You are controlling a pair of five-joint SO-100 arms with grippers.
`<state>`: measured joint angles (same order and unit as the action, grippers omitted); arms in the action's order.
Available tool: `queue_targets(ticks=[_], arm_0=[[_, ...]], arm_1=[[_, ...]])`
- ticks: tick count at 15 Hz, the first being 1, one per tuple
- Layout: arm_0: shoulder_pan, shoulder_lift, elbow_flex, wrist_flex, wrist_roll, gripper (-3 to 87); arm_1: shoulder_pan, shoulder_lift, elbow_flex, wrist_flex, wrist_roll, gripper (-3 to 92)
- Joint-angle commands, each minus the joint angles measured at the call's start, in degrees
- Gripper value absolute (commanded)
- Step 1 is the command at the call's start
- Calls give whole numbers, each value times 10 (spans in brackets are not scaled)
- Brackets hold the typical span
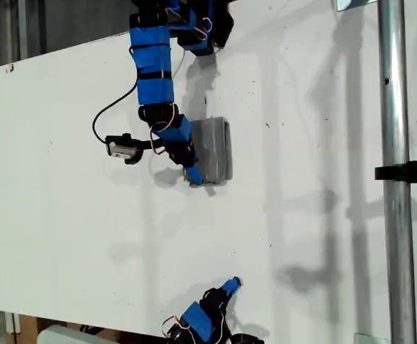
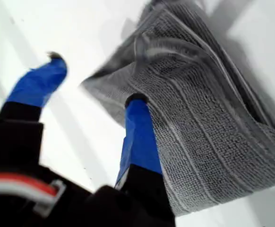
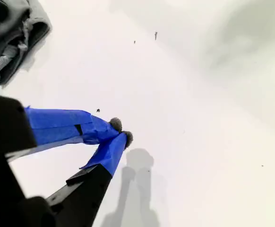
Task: Grasp corners of a towel and fold twice.
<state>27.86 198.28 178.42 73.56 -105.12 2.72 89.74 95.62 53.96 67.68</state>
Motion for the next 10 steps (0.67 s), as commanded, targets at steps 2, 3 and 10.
queue_targets(ticks=[2, 3, 10], arm_0=[[-37, 4, 3, 4, 16, 0], [-54, 4, 3, 4, 57, 0], [-69, 4, 4, 3, 495, -2]], arm_1=[[72, 235, 14, 90, -30, 215], [104, 326, 117, 105, -31, 149], [-6, 991, 683, 268, 250, 9]])
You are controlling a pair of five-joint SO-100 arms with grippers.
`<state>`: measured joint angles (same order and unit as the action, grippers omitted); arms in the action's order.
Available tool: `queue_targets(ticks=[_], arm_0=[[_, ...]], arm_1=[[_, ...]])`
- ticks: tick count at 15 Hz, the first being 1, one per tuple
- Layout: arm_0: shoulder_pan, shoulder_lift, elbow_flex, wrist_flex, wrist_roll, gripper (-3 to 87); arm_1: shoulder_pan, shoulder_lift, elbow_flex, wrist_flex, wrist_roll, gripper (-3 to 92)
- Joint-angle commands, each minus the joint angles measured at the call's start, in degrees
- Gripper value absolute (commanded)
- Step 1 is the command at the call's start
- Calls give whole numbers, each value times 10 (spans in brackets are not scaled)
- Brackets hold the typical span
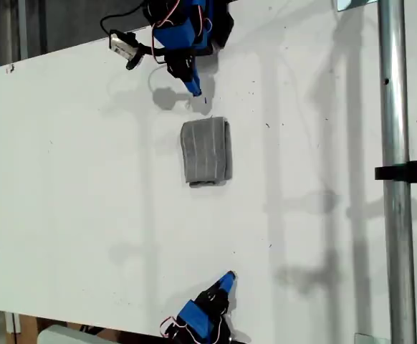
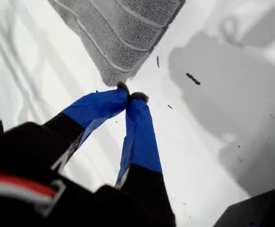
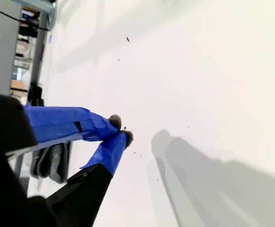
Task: Grasp corners of a towel and fold twice.
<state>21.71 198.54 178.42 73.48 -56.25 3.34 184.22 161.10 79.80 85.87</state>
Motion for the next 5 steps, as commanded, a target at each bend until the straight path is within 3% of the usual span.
queue_targets(ticks=[1, 3, 5], arm_0=[[-10, 2, 4, 4, 6, -2], [-11, 2, 4, 4, 6, -2], [-11, 2, 4, 4, 6, -2]], arm_1=[[-8, 40, 31, 7, 64, 110], [25, 40, 31, 18, -1, 117], [47, 40, 31, 18, 0, 117]])
